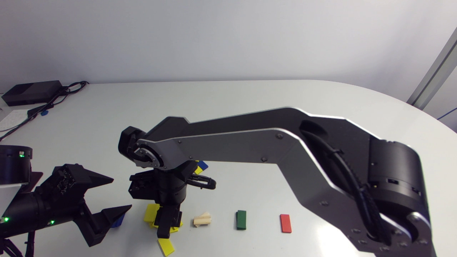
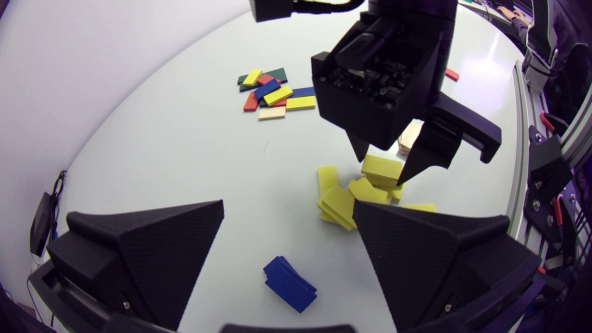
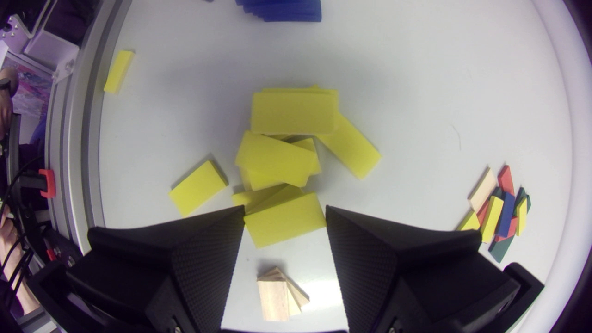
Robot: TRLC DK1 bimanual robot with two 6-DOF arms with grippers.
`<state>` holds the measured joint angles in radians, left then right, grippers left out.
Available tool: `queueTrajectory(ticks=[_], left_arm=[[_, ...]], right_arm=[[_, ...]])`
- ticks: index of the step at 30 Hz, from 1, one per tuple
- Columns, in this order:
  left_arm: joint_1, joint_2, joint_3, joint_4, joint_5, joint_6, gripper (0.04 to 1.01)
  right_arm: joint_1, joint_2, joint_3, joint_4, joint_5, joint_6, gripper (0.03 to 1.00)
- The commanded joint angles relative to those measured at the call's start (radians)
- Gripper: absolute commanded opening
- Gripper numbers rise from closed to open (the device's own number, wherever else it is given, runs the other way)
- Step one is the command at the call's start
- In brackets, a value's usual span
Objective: Take domino bricks one by one from the mixed stack on the table and place each onto the existing stack of the same color.
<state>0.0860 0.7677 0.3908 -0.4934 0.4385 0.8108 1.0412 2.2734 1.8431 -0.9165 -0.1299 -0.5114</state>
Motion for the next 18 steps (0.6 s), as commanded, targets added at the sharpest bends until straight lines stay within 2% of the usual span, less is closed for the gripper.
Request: queueTrajectory(ticks=[1, 7, 9, 11, 12, 17, 18], left_arm=[[0.011, 0.010, -0.017, 0.003, 0.005, 0.002, 0.992], [0.011, 0.010, -0.021, -0.001, 0.005, 0.005, 0.992], [0.011, 0.008, -0.024, -0.001, 0.005, 0.005, 0.992], [0.011, 0.005, -0.026, -0.001, 0.005, 0.005, 0.992], [0.011, 0.005, -0.026, -0.001, 0.005, 0.005, 0.992], [0.011, -0.005, -0.026, -0.011, 0.005, 0.005, 0.992], [0.011, -0.008, -0.027, -0.011, 0.005, 0.005, 0.992]], right_arm=[[0.010, 0.006, -0.022, -0.010, 0.003, 0.030, 0.380], [0.013, 0.014, -0.039, 0.008, 0.003, 0.042, 0.410], [0.013, 0.021, -0.039, 0.013, 0.003, 0.048, 0.541], [0.013, 0.026, -0.041, 0.013, 0.003, 0.050, 0.730], [0.014, 0.026, -0.042, 0.013, 0.003, 0.051, 0.762], [0.020, 0.025, -0.042, 0.013, 0.003, 0.056, 0.779], [0.020, 0.025, -0.041, 0.013, 0.003, 0.057, 0.816]])
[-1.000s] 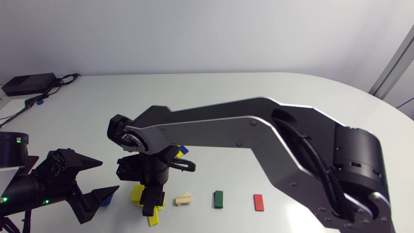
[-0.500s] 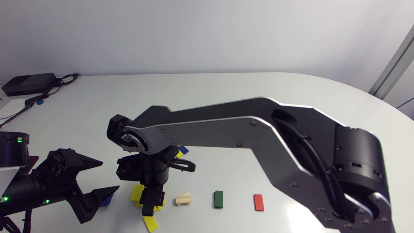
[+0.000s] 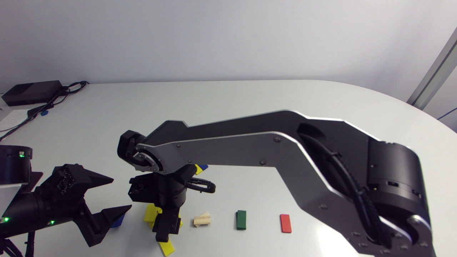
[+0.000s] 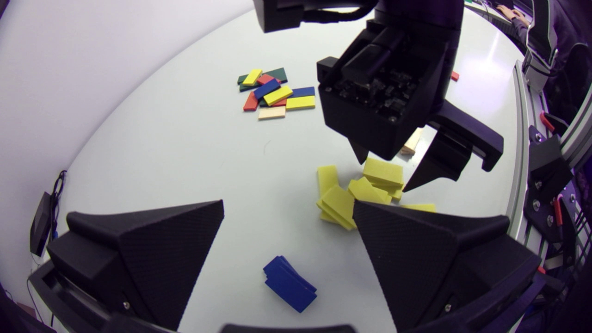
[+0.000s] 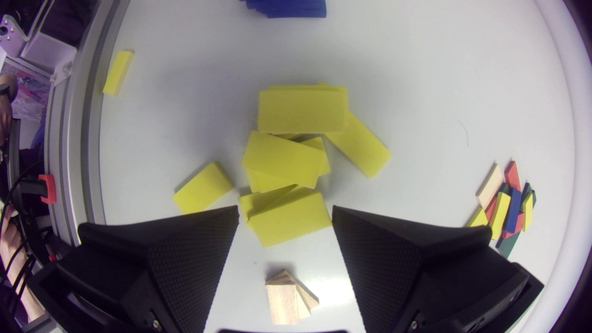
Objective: Take domino bricks one by one from the mixed stack on the table and place each onto the existing stack of the same color.
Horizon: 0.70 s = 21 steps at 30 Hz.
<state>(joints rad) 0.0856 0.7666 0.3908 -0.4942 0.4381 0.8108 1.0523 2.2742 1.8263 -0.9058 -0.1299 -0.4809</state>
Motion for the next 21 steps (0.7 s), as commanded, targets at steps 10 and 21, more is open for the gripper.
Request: queueTrajectory(ticks=[10, 21], left_arm=[[0.002, -0.021, -0.023, -0.023, 0.007, 0.002, 0.992], [-0.009, -0.035, -0.032, -0.029, 0.007, -0.007, 0.992]], right_arm=[[-0.012, -0.067, -0.088, 0.002, 0.030, 0.030, 0.910], [-0.049, -0.120, -0.159, 0.033, 0.038, 0.028, 0.744]])
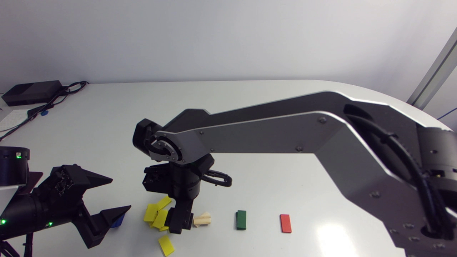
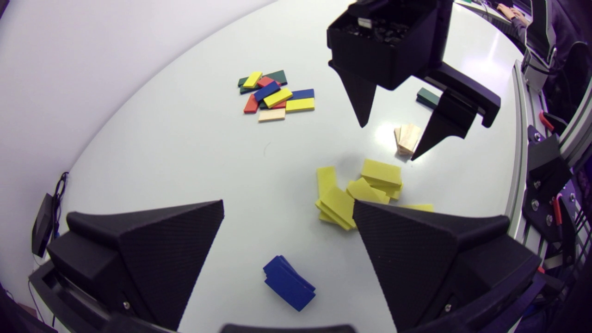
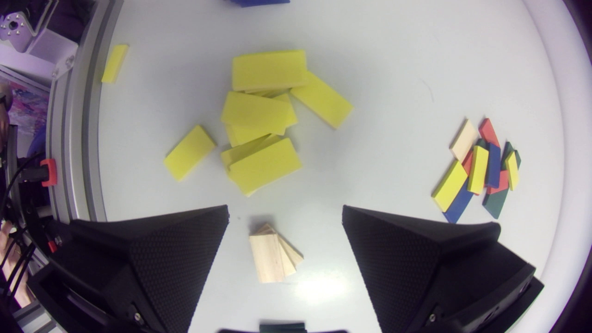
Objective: Take domino bricks one by one from the mixed stack on the table and place each onto the existing stack of the same color.
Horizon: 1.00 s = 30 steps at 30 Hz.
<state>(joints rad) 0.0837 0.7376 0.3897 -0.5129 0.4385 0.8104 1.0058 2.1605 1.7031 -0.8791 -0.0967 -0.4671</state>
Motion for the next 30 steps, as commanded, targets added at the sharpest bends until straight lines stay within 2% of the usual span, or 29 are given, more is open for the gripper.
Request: queueTrajectory(ticks=[1, 5, 8, 20, 30], left_arm=[[-0.007, -0.012, -0.032, -0.013, 0.006, -0.007, 0.992], [-0.007, -0.029, -0.032, -0.026, 0.006, -0.008, 0.992], [-0.007, -0.038, -0.032, -0.035, 0.006, -0.008, 0.992], [-0.015, -0.038, -0.023, -0.038, 0.006, -0.014, 0.992], [-0.018, -0.029, -0.023, -0.036, 0.005, -0.013, 0.992]], right_arm=[[-0.003, -0.002, -0.039, 0.009, 0.005, 0.015, 0.687], [-0.004, 0.015, -0.042, 0.031, 0.005, 0.010, 0.454], [-0.013, 0.022, -0.036, 0.032, 0.003, 0.004, 0.370], [-0.024, 0.065, -0.007, 0.006, -0.005, -0.024, 0.370], [-0.003, 0.110, 0.030, -0.001, -0.011, -0.025, 0.370]])
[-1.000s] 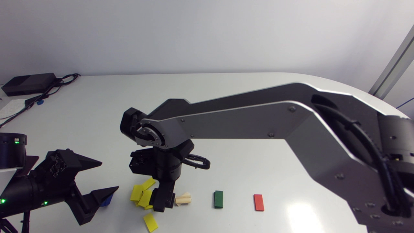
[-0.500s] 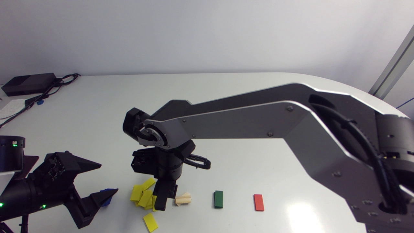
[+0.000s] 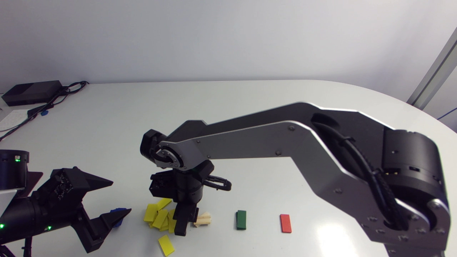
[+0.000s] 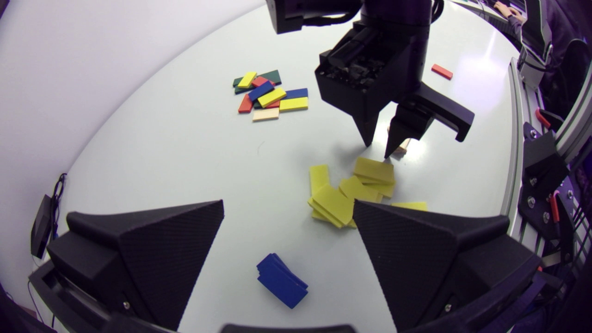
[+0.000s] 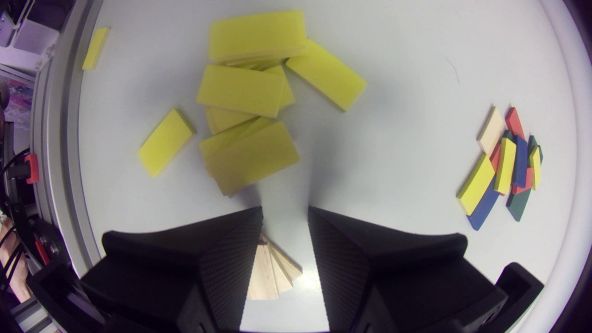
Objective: Take domino bricks one by one from the mixed stack on the table and place each onto the existing stack of the same color.
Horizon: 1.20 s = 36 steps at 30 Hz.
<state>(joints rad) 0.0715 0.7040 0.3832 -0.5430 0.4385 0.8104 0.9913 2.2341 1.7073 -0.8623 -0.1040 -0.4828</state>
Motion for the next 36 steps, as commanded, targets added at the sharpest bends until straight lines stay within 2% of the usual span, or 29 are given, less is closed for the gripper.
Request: queueTrajectory(ticks=[1, 12, 22, 32, 34, 36], left_arm=[[-0.004, 0.005, -0.017, -0.006, 0.005, -0.011, 0.992], [0.004, 0.005, -0.018, -0.008, 0.005, -0.001, 0.992], [0.013, 0.002, -0.023, -0.012, 0.005, 0.015, 0.992], [0.005, -0.005, -0.015, -0.014, 0.008, -0.005, 0.992], [0.002, -0.006, -0.017, -0.012, 0.008, -0.008, 0.992], [0.001, -0.006, -0.021, -0.011, 0.008, -0.013, 0.992]], right_arm=[[0.015, 0.039, 0.031, -0.023, -0.003, -0.010, 0.370], [0.055, 0.062, 0.058, -0.035, -0.006, 0.006, 0.370], [0.055, 0.061, 0.064, -0.035, -0.003, 0.018, 0.370], [0.058, -0.125, -0.049, -0.030, 0.007, 0.021, 0.372], [0.067, -0.152, -0.072, -0.026, 0.001, 0.018, 0.374], [0.081, -0.174, -0.095, -0.017, -0.025, 0.007, 0.375]])
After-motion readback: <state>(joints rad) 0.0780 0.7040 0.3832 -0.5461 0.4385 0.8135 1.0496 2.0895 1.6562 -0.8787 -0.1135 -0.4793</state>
